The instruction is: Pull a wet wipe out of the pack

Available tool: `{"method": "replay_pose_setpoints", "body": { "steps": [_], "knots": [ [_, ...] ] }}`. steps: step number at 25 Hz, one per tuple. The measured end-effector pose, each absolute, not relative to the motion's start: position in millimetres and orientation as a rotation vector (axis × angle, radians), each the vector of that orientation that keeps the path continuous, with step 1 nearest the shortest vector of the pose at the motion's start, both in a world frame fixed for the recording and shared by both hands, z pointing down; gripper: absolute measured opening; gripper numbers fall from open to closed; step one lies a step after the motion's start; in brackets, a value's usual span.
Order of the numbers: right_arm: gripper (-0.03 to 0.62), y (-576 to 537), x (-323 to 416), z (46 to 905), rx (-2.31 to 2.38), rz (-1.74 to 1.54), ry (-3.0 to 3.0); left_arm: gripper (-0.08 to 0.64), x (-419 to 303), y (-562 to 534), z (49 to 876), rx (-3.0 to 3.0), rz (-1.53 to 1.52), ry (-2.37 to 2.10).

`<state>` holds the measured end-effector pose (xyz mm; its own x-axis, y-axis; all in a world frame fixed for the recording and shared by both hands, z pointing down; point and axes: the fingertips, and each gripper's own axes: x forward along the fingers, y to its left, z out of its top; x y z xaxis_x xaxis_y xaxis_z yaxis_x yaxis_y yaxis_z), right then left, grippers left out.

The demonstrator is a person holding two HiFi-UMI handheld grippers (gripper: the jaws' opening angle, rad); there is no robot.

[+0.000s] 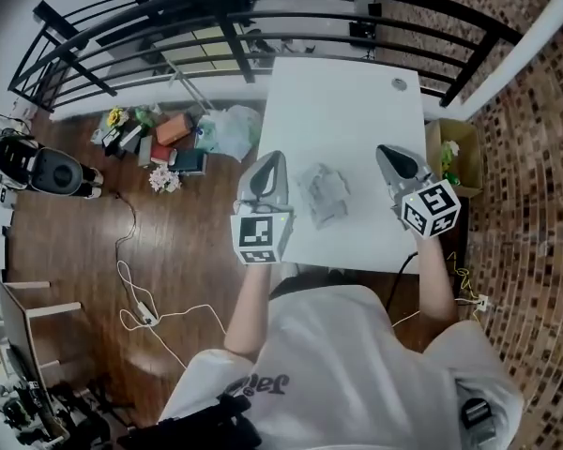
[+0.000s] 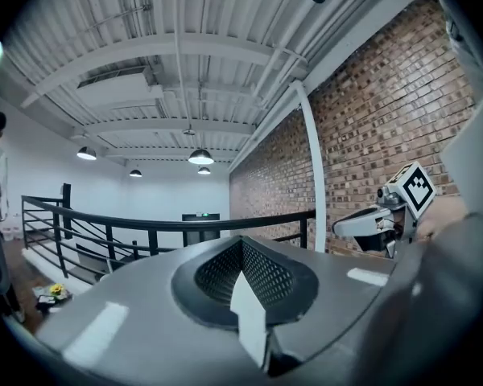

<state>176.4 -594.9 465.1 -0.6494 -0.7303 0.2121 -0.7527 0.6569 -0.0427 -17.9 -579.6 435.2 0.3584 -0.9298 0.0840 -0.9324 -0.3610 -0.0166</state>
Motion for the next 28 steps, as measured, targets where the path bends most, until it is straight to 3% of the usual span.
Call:
{"method": "replay_pose_setpoints", "body": {
  "steps": [5,11,17,28],
  "knots": [
    [-0.009,-615,176,471,0.894,-0.02,-2.596,0.015,-25,-586,447,2.57,0.147,-1.703],
    [0.037,-626,136,499,0.419,-0.242,-2.414,0.015,-25,-591,475,2.556,0.183,-1.646],
    [0.143,-593,86,567,-0.049,-0.224,-2.235,0.015,-32,-588,501,2.514,0.248,-1.62],
    [0.098,-552,48,711,-0.197,-0.117,-2.076,0.015,-43,-569,518,2.46,0.285,-1.635]
  ]
}}
